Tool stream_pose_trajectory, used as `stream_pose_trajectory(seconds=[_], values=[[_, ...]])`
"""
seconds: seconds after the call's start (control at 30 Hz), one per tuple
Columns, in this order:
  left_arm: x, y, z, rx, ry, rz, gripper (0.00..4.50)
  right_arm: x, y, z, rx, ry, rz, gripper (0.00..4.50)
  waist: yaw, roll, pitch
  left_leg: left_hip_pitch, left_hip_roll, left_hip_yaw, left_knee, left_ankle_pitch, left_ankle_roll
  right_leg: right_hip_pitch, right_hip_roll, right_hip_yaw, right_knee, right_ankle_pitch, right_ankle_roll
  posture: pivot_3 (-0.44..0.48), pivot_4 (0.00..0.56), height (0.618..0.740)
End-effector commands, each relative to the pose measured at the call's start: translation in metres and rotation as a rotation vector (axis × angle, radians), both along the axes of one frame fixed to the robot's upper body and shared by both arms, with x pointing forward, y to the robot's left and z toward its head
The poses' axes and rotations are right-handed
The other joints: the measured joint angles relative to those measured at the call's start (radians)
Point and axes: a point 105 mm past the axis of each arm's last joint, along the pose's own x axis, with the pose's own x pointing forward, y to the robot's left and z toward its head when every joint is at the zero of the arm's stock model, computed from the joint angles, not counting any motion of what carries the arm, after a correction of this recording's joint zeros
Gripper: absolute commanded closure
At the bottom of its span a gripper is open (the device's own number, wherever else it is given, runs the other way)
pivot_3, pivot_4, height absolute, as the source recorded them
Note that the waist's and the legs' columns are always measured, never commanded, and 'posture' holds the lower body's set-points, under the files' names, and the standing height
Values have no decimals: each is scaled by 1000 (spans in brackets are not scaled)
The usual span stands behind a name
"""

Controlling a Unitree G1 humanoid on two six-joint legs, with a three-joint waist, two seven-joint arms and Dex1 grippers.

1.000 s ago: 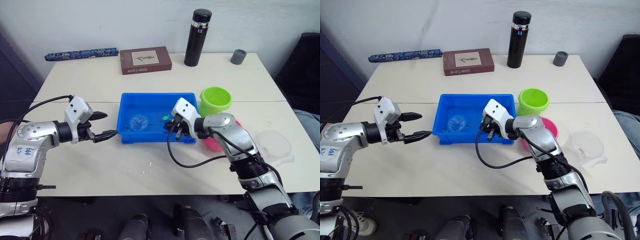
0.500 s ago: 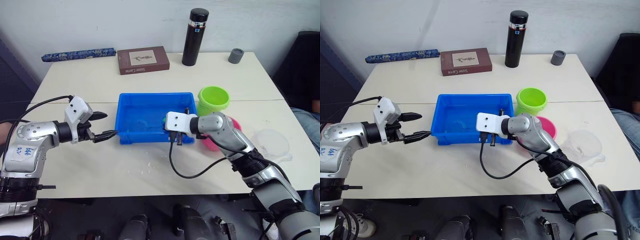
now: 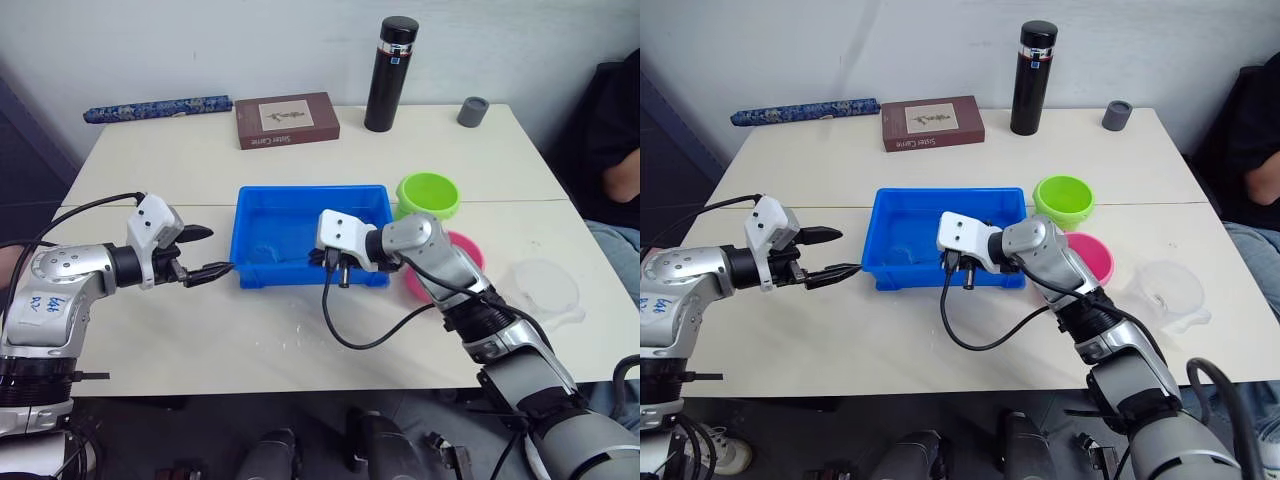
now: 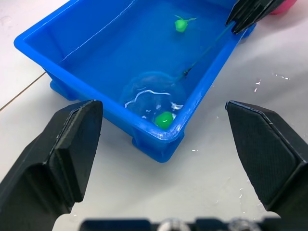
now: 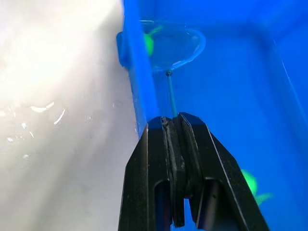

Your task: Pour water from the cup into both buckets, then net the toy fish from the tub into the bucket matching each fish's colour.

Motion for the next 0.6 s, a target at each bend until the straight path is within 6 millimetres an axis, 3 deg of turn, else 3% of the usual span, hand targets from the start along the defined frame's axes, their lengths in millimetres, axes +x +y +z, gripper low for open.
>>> stream_pose_trajectory(seconds=[0.03,0.17,0.37,0.5,0.6], values=[[-3,3,15,1,-58,-2,101,4,-1,23,36,-62,-9,4500,-1,0,0,0,0,0,0,0,0,0,0,0,0,0,0,0,150,740],[-2,3,15,2,-60,-6,101,16,-4,32,-76,-251,17,4500,-3,0,0,0,0,0,0,0,0,-1,0,0,0,0,0,0,150,740],[-2,3,17,6,-65,-10,101,17,5,24,-169,-336,114,4500,-15,0,0,0,0,0,-1,0,0,-1,0,0,0,0,0,0,150,740],[-2,3,18,8,-65,-9,101,18,5,21,-197,-349,142,4500,-16,0,0,0,0,0,-1,0,0,-1,0,0,0,0,0,0,150,740],[-3,5,18,10,-66,-6,101,16,4,18,-143,-262,125,4500,-15,0,0,0,0,0,-1,0,0,-1,0,0,0,0,0,0,150,740]])
